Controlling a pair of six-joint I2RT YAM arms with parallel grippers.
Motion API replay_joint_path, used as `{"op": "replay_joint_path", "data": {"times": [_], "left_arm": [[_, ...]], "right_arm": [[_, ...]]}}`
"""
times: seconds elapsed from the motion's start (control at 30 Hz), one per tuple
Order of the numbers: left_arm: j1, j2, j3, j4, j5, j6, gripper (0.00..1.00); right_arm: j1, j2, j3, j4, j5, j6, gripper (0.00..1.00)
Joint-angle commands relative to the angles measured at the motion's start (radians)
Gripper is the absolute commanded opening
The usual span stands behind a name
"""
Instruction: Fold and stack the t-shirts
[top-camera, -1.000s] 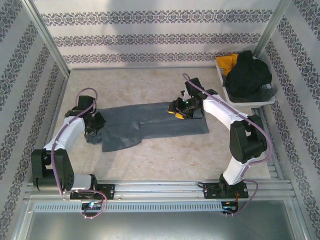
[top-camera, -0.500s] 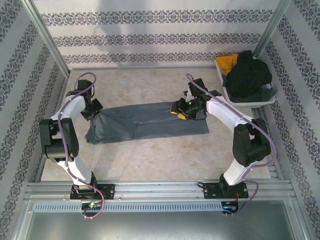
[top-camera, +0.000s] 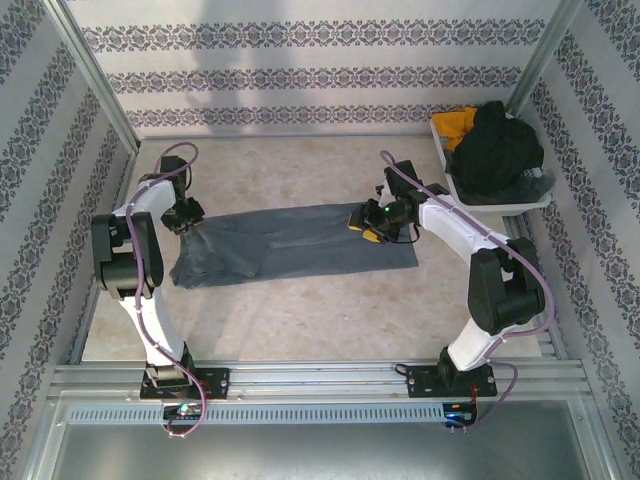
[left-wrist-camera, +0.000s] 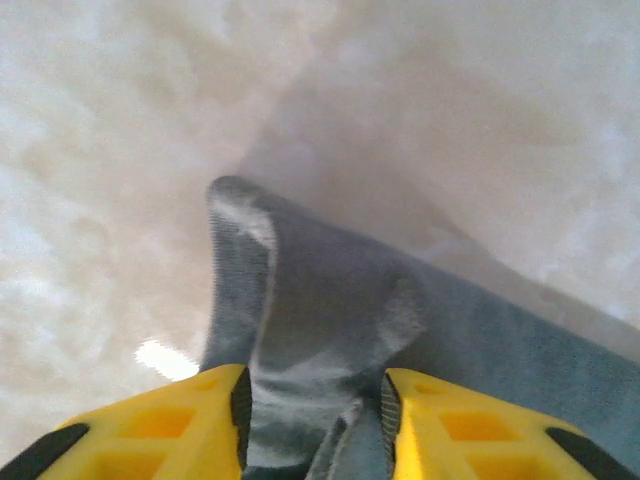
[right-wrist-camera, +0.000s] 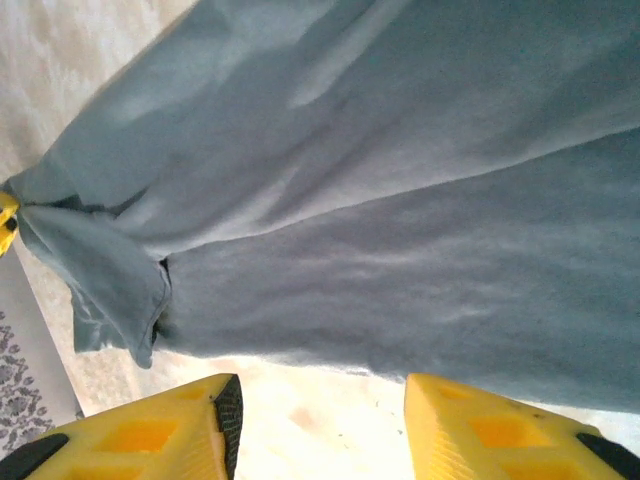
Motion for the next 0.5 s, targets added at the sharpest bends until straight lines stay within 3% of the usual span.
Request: {"op": "replay_joint_path", "data": {"times": [0.0, 0.23, 0.37, 0.47], "left_arm": [[-0.029, -0.140, -0.058, -0.053, -0.073, -0.028, 0.41], [-0.196, -0.395, -0.422, 0.111, 0.163, -0.450, 0.35], [-0.242, -0.367, -0.519, 0.222, 0.182, -0.606, 0.35], [-0.230, -0.295, -0.520, 0.238, 0.180, -0.637, 0.35]], "right_arm": [[-0.057, 0.005, -0.010, 0.006, 0.032, -0.034, 0.46], [-0.124, 0.184, 0.152, -0.098, 0.148, -0.142, 0.41], [-0.137, 0.321, 0.283, -0.169, 0.244, -0.187, 0.37], [-0.137, 0.430, 0.399, -0.268, 0.310, -0.224, 0.37]]}}
